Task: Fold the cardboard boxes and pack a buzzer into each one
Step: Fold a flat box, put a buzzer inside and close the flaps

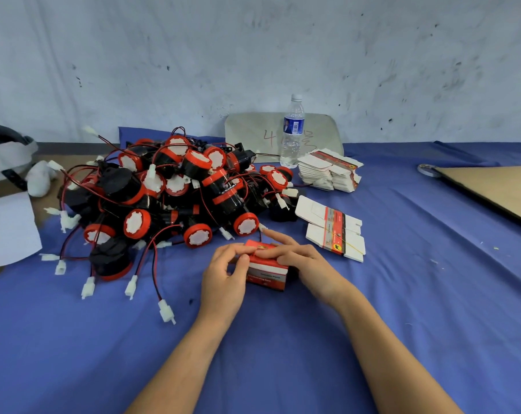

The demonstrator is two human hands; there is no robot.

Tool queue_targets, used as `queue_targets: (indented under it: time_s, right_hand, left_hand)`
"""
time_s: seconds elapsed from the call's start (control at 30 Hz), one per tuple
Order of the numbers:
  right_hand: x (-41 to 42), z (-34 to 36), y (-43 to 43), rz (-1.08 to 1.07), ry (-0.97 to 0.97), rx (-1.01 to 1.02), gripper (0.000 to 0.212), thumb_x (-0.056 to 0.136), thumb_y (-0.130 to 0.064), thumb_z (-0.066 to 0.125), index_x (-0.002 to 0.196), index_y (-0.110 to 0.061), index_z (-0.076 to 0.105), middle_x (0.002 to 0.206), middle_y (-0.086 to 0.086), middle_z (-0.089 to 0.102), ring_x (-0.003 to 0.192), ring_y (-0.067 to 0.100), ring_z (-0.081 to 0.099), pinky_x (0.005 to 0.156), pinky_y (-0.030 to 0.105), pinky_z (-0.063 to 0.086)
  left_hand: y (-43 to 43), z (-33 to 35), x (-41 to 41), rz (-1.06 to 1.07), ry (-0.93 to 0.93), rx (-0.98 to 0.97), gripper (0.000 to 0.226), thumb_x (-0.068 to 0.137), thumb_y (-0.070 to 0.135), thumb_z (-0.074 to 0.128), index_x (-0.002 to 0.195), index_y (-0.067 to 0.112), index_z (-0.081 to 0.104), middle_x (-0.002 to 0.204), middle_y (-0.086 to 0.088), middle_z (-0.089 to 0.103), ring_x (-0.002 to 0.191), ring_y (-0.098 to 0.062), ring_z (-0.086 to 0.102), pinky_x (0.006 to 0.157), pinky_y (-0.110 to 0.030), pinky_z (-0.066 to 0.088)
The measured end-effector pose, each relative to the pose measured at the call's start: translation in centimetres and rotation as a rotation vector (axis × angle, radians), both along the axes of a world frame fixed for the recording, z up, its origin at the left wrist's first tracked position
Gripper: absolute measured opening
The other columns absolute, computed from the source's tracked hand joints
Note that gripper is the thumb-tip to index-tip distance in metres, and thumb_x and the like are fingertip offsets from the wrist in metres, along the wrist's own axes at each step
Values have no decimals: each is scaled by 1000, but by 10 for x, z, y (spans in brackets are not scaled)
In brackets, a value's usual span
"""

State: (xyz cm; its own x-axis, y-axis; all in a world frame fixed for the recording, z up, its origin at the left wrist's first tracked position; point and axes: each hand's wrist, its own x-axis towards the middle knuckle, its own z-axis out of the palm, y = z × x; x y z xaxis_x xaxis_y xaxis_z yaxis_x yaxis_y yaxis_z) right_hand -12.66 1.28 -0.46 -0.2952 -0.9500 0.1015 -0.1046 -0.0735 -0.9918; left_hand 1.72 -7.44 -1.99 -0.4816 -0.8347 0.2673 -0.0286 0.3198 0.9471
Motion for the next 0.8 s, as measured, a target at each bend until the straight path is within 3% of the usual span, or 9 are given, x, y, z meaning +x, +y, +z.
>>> queue_targets:
  time_s: [0.1, 0.23, 0.47, 0.63, 0.7, 0.8]
  right_hand:
    - [-3, -1, -1, 39, -29, 19, 32, 79, -14, 56, 101, -21, 78, 144, -19, 45, 132, 4, 43, 109, 34, 38]
    - [-7, -3, -1, 97, -78, 15, 29, 78, -13, 62, 101, -22, 77, 148, -15, 40, 136, 1, 37, 113, 40, 35]
    - [-7, -3, 2, 112, -39, 60, 28, 79, -22, 69, 107, -26, 75, 150, -11, 37, 139, -5, 28, 115, 40, 30]
    - [-6, 1, 3, 106, -19, 85, 29, 82, -16, 71, 110, -26, 74, 150, -11, 36, 141, -4, 25, 114, 37, 32]
    - [-5, 4, 4, 98, -22, 97, 34, 86, -10, 67, 113, -31, 71, 148, -12, 38, 140, -1, 28, 110, 30, 36]
    - [-5, 8, 5, 112, -51, 132, 43, 89, -5, 63, 122, -33, 64, 138, -5, 54, 129, 13, 49, 99, 24, 45]
  left_hand:
    - [0, 1, 0, -3, -4, -16, 28, 95, 5, 52, 91, 26, 69, 110, 13, 58, 100, 4, 54, 78, -10, 44]
    - [1, 1, 1, -4, -4, -23, 29, 94, 3, 52, 89, 26, 69, 108, 12, 58, 100, 3, 55, 77, -7, 42]
    - [-1, -1, -3, 20, -50, -36, 30, 95, 4, 49, 86, 28, 65, 105, 9, 58, 97, -7, 56, 78, -20, 44]
    - [-1, 0, -4, 33, -58, -13, 31, 95, 4, 48, 83, 28, 63, 102, 9, 57, 93, -10, 56, 74, -21, 43]
    - [-2, 2, -5, 36, -62, 42, 32, 94, 3, 48, 81, 27, 64, 101, 2, 59, 88, -16, 56, 72, -25, 42]
    - [-3, 8, -6, 19, -57, 159, 29, 95, 4, 48, 80, 22, 66, 106, -9, 62, 93, -24, 59, 77, -33, 48]
